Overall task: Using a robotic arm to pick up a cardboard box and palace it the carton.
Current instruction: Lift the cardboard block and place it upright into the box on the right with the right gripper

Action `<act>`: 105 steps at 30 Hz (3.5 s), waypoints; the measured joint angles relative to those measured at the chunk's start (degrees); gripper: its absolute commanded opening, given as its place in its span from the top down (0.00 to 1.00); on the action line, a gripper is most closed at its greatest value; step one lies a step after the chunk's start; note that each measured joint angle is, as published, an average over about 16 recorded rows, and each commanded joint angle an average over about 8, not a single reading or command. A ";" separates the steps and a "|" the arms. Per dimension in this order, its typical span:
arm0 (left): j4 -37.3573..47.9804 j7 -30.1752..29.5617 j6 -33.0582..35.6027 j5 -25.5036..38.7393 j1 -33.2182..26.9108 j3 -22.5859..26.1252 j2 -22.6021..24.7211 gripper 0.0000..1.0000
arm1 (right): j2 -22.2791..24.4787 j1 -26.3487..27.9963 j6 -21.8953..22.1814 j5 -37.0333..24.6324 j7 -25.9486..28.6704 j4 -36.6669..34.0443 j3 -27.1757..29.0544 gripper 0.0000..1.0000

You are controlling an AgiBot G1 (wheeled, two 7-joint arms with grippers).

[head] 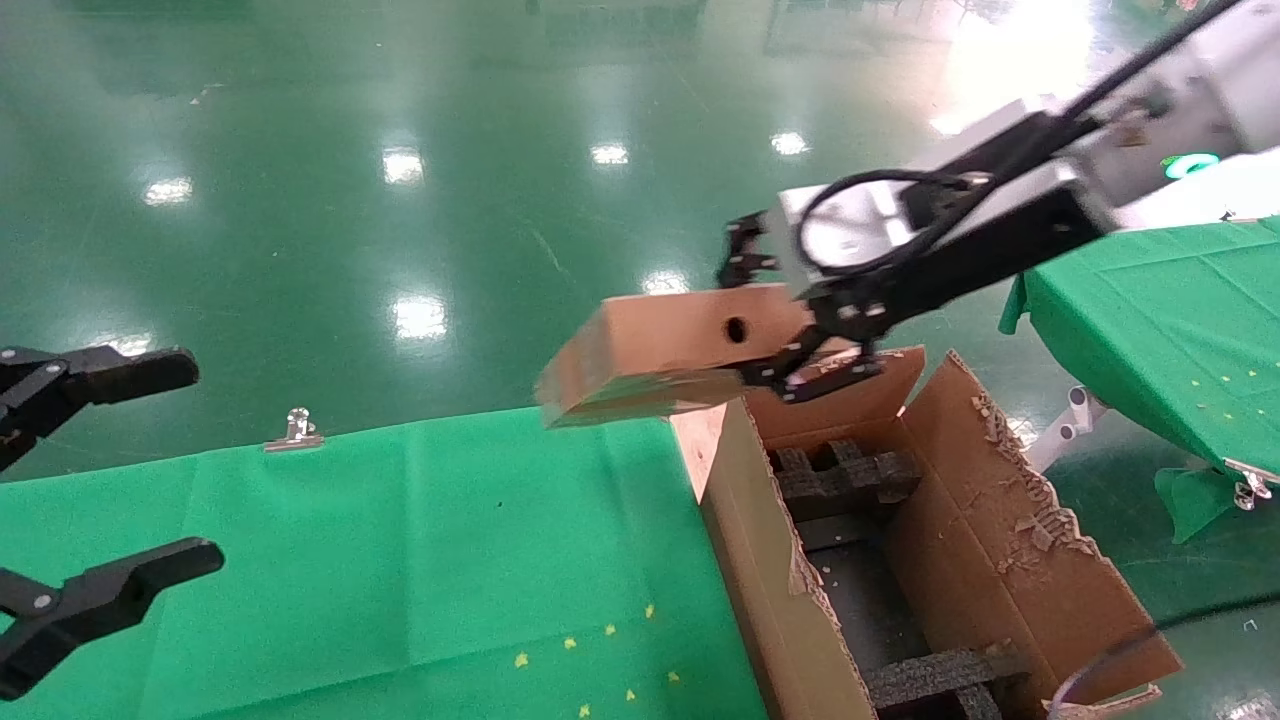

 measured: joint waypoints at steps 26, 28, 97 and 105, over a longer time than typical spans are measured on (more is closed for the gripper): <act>0.01 0.00 -0.01 0.00 0.01 0.00 -0.01 0.00 | 22.63 11.04 0.23 -2.81 1.07 -1.30 -18.28 1.00; 0.01 0.00 -0.01 -0.01 0.01 0.00 -0.01 0.00 | 22.93 11.14 0.32 -2.88 1.12 -1.38 -18.63 1.00; 0.02 0.00 -0.03 -0.01 0.03 -0.01 -0.02 0.00 | 28.53 -8.34 29.19 2.39 58.00 0.39 -29.23 1.00; 0.02 0.00 -0.03 -0.01 0.03 -0.01 -0.02 0.00 | 27.08 -10.27 33.42 2.88 59.46 0.22 -29.82 1.00</act>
